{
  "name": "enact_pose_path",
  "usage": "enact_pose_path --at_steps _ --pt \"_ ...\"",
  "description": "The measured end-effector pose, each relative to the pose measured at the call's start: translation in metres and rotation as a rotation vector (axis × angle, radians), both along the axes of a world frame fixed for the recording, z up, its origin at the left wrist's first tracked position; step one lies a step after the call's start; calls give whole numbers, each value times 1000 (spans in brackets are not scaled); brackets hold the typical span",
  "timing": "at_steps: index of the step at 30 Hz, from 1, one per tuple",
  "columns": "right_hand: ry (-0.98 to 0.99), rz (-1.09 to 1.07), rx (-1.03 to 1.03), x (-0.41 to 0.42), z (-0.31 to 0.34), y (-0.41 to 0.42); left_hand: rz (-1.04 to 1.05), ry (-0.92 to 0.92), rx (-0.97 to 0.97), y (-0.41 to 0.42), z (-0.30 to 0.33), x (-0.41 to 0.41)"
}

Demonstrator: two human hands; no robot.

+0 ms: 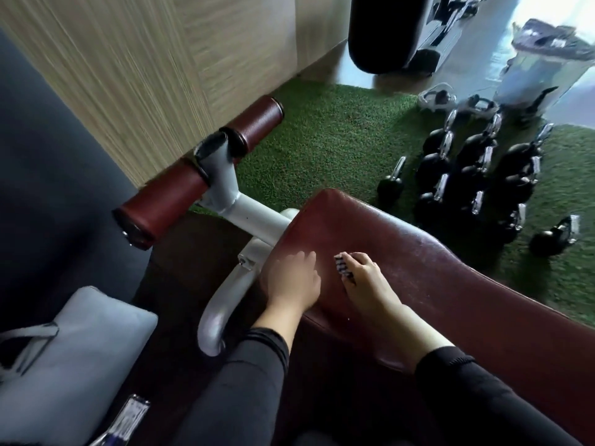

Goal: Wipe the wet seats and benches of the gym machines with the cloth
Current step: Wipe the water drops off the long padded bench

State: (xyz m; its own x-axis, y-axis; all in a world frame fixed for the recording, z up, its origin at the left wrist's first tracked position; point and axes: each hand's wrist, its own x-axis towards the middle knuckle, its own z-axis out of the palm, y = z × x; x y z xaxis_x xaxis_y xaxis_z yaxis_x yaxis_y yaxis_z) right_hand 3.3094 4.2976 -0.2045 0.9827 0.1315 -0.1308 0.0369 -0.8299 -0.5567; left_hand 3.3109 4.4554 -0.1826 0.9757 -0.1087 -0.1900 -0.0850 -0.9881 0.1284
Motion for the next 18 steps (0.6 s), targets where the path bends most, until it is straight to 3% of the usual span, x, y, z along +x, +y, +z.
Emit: enact_pose_path --at_steps 10,18 --pt "85 -130 44 -88 156 -9 10 136 -13 -19 163 -85" --pt "56 -115 84 -114 161 5 33 172 -41 -12 174 -106"
